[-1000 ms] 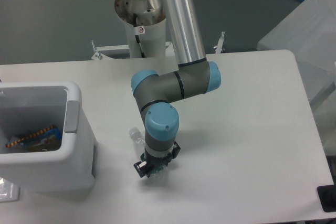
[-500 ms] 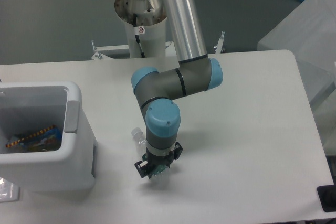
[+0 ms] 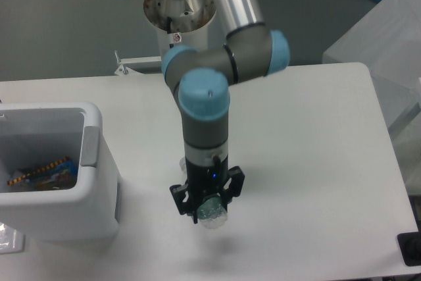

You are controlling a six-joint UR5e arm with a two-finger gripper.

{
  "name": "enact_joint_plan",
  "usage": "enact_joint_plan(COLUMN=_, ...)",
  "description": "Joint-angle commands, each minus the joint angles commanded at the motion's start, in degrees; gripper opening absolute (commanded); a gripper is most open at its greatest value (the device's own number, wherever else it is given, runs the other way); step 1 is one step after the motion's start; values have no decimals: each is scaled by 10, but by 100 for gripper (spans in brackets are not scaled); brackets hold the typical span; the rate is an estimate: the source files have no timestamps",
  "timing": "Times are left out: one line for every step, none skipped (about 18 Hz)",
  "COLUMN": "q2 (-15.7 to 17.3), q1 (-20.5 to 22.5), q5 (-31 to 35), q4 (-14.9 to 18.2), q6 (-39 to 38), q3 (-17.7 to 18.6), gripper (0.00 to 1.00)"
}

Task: Place the trash in the trash can
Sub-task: 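Lift the bottle and carry it over the white bin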

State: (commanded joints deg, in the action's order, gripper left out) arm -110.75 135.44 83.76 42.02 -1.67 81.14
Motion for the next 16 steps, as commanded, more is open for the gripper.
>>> enact_joint_plan(q2=5, q1=-1, q5=-1, q4=-9, q6=-3, q3=-12, gripper=66)
enact_joint_plan(q2=12, q1=-3, q5=-4, q4=-14, q6=-3, q3=-25, gripper=66)
enact_joint_plan(q2=20, q1=-5, q5=-7, q4=-15, q6=-3, q3=-35, gripper=66)
enact_joint_plan(q2=26, q1=-6, q5=-10, q4=-18, q6=-4, q3=-44, gripper=66)
enact_joint_plan(q2=30, q1=-7, q5=-15, q4=-18, q6=-4, q3=-53, gripper=66)
enact_joint_plan(q2=35, q1=-7, q5=-27, q4=-18, q6=-4, q3=-60, gripper=66)
enact_joint_plan(q2=40, q1=-7, q5=-39, q4=-18, q6=-4, q3=-66, gripper=66)
enact_joint_plan(q2=49, q1=-8, q5=-47, q4=-18, q6=-7, q3=-67, gripper=66)
enact_joint_plan(q2=59, q1=-10, q5=-53, q4=-18, q6=-15, q3=-66, gripper=66)
enact_joint_plan(q2=64, q1=-13, q5=-57, q4=-18, q6=-18, q3=-70, gripper=66)
enact_joint_plan(q2=65, q1=-20, q5=-61, q4=-18, q6=-19, q3=-75, gripper=66)
enact_joint_plan(q2=68, q1=-30, q5=-64, q4=-18, q6=-20, q3=-75, gripper=66)
enact_joint_plan(q2=73, q1=-39, q5=-65, q4=-18, q6=-20, q3=-74, gripper=66)
enact_joint_plan(q2=74, q1=-48, q5=-65, q4=-18, q6=-20, q3=-73, gripper=66)
enact_joint_plan(q2=75, q1=-61, q5=-65, q4=-18, q6=-19, q3=-72, gripper=66)
enact_joint_plan(q2=74, q1=-75, q5=-66, q4=-18, q6=-20, q3=-75, gripper=66)
